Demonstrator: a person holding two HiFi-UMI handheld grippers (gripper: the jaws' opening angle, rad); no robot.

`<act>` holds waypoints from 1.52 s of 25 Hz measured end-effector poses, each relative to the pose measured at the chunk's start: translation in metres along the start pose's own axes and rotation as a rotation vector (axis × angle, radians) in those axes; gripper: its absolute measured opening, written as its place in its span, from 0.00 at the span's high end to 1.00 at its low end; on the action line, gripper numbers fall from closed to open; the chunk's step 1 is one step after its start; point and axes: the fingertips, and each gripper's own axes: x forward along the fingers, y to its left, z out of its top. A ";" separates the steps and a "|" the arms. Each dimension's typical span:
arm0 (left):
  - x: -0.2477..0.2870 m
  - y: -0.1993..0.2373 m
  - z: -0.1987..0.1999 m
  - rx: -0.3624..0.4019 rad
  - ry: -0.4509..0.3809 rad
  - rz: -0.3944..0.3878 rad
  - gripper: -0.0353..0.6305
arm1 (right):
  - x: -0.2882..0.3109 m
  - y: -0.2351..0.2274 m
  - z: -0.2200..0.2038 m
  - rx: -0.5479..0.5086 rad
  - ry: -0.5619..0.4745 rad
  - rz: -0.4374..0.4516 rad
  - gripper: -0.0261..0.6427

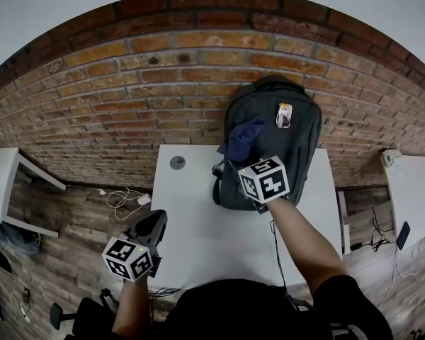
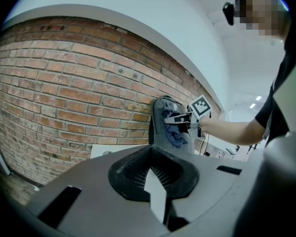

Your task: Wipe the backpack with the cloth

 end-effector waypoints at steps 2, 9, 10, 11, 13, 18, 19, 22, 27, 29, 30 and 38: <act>0.001 0.000 -0.002 -0.002 0.003 -0.002 0.95 | 0.000 0.006 -0.013 0.021 0.012 0.011 0.86; 0.002 0.001 -0.004 -0.009 0.001 -0.003 0.95 | 0.000 0.030 -0.055 0.030 0.066 0.041 0.86; 0.002 0.001 -0.004 -0.009 0.001 -0.003 0.95 | 0.000 0.033 -0.061 0.033 0.074 0.045 0.86; 0.002 0.001 -0.004 -0.008 0.001 -0.003 0.95 | 0.000 0.037 -0.067 0.036 0.083 0.050 0.86; 0.001 0.002 -0.004 -0.009 0.001 -0.001 0.95 | 0.001 0.044 -0.081 0.032 0.105 0.059 0.86; 0.001 0.002 -0.007 -0.015 0.002 -0.003 0.95 | 0.005 0.067 -0.129 -0.002 0.191 0.060 0.86; 0.001 0.002 -0.008 -0.015 0.003 -0.003 0.96 | 0.006 0.071 -0.139 0.013 0.211 0.068 0.86; 0.000 0.000 -0.007 -0.014 0.002 -0.009 0.95 | 0.010 0.080 -0.167 0.040 0.262 0.086 0.86; -0.005 -0.001 -0.005 -0.008 -0.002 -0.007 0.95 | 0.022 0.093 -0.201 -0.010 0.343 0.112 0.86; -0.006 0.000 -0.005 -0.007 -0.002 -0.005 0.96 | 0.026 0.098 -0.220 -0.004 0.386 0.114 0.86; -0.007 0.000 -0.006 -0.007 -0.001 -0.005 0.95 | 0.026 0.100 -0.229 0.009 0.408 0.116 0.86; -0.008 0.000 -0.007 -0.011 0.003 -0.002 0.95 | 0.038 0.118 -0.219 0.268 0.401 0.135 0.86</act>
